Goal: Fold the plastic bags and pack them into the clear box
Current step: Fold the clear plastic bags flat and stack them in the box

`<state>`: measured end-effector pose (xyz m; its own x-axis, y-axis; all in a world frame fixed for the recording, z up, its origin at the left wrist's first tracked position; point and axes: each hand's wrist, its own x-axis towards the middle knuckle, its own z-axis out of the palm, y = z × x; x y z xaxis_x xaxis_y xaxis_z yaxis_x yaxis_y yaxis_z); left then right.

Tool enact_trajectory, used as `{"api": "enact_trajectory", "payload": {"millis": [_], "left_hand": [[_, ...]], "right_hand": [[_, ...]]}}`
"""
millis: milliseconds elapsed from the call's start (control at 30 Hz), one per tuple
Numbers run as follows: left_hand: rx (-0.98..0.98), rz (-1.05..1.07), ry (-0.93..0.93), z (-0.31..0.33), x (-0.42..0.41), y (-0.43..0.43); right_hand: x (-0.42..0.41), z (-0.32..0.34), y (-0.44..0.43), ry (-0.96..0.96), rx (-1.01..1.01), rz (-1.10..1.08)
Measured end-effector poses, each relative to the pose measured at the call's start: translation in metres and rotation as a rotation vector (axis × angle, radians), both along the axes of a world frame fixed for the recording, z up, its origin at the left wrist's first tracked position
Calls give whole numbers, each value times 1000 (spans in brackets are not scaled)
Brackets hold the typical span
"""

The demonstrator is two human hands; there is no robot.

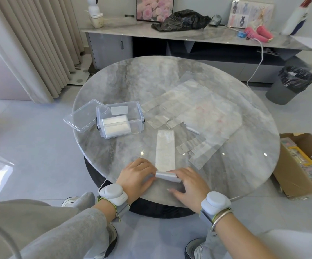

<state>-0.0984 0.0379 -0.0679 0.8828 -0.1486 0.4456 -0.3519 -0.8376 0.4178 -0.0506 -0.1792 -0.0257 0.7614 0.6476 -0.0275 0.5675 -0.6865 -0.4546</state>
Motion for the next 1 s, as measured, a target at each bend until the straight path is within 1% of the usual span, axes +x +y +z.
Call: {"api": "enact_trajectory", "payload": {"millis": [133,200,267,367,533,700,900,1000], "left_hand": [[-20,-20,12,-2,-1,0],[-33,-12,39,-2,-2,0],[-87,13,71,0,-2,-1],[-170,78,93,-2,-1,-4],[-239,245,98,-12,1,-12],[-234,343,118,-13,6,-16],[-188,378,112,-18,14,-17],[-155,378,102,-19,17,-16]], "right_hand": [[3,-12,4,-11,130,-121],[5,-14,6,28,162,-192],[6,-14,8,74,178,-233],[7,-17,11,129,207,-294],[10,-24,17,239,279,-389],[9,-24,19,246,292,-420],[10,-26,20,260,306,-430],[9,-26,20,233,289,-449]]}}
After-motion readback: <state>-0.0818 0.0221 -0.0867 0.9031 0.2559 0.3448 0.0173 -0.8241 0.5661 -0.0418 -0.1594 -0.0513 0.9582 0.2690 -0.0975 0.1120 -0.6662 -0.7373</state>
